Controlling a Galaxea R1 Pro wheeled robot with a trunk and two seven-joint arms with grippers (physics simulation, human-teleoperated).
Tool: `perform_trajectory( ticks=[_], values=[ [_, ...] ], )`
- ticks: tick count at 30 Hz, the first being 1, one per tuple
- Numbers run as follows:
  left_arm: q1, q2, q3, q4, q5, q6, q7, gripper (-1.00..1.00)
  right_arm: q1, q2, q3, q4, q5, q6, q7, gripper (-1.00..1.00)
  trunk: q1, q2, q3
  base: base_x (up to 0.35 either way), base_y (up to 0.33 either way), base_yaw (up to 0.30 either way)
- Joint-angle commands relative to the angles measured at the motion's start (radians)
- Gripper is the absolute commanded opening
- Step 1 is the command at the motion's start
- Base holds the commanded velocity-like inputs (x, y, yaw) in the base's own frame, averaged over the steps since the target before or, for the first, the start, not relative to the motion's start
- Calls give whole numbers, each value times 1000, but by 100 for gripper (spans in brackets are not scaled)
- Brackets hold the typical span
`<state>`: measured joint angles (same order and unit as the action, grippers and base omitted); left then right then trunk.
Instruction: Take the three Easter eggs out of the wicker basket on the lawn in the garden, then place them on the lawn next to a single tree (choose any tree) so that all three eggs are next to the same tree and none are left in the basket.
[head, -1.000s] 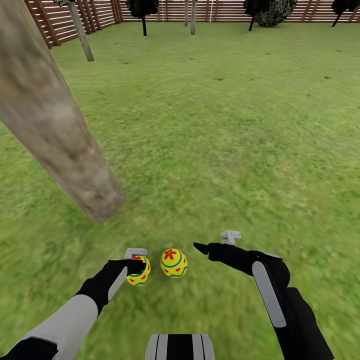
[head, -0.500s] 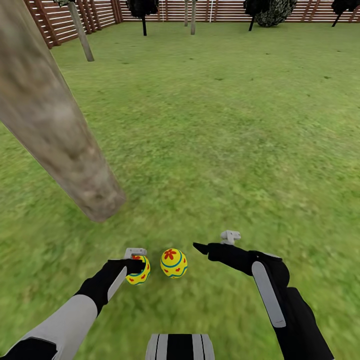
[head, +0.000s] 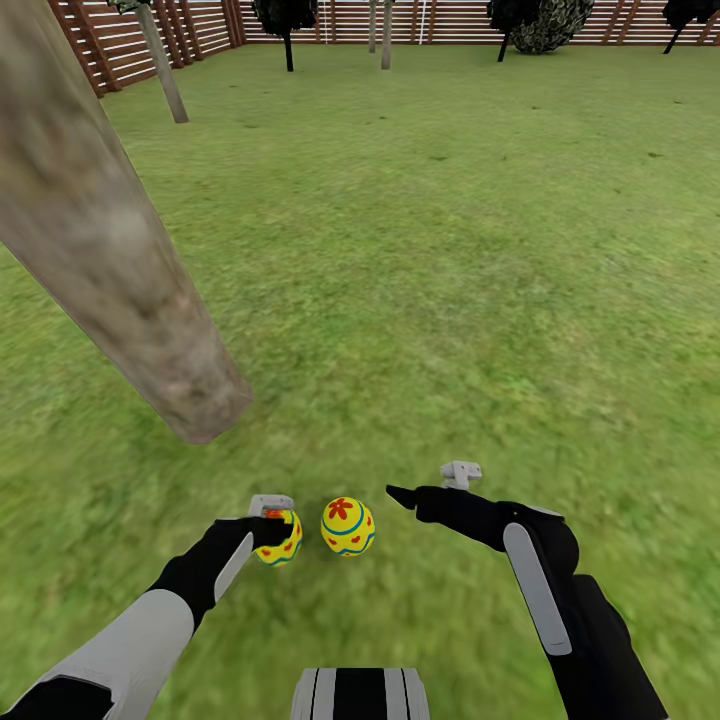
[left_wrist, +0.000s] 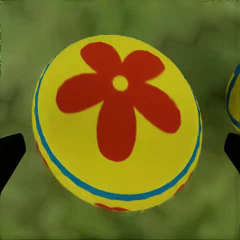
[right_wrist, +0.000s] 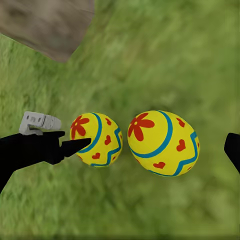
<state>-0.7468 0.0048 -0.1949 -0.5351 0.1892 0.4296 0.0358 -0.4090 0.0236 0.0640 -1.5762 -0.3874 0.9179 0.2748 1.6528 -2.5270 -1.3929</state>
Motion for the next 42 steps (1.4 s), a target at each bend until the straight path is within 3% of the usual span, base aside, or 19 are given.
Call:
perform_trajectory(
  ticks=[1, 9, 26, 30, 34, 42],
  values=[
    [0, 1, -4, -2, 9, -2, 3, 100, -1, 1, -1, 0, 7, 4, 7, 100, 0, 0, -1, 0, 0, 0],
    [0, 0, -3, -2, 9, -20, 1, 100, -1, 1, -1, 0, 7, 4, 7, 100, 0, 0, -1, 0, 0, 0],
    [0, 1, -2, -2, 9, -2, -3, 100, -1, 1, -1, -1, 7, 4, 7, 100, -8, 4, 65, 0, 0, 0],
    [0, 1, -2, -15, 10, 27, -3, 100, -1, 1, -1, 0, 7, 4, 7, 100, -10, 5, 81, 0, 0, 0],
    [0, 1, 0, -98, 10, 84, -2, 100, -1, 0, -1, 0, 7, 4, 7, 100, -11, 6, 96, 0, 0, 0],
    [10, 3, 7, -472, 9, 289, 2, 100, -1, -1, -1, -1, 7, 4, 7, 100, -15, 7, 127, 0, 0, 0]
  ],
)
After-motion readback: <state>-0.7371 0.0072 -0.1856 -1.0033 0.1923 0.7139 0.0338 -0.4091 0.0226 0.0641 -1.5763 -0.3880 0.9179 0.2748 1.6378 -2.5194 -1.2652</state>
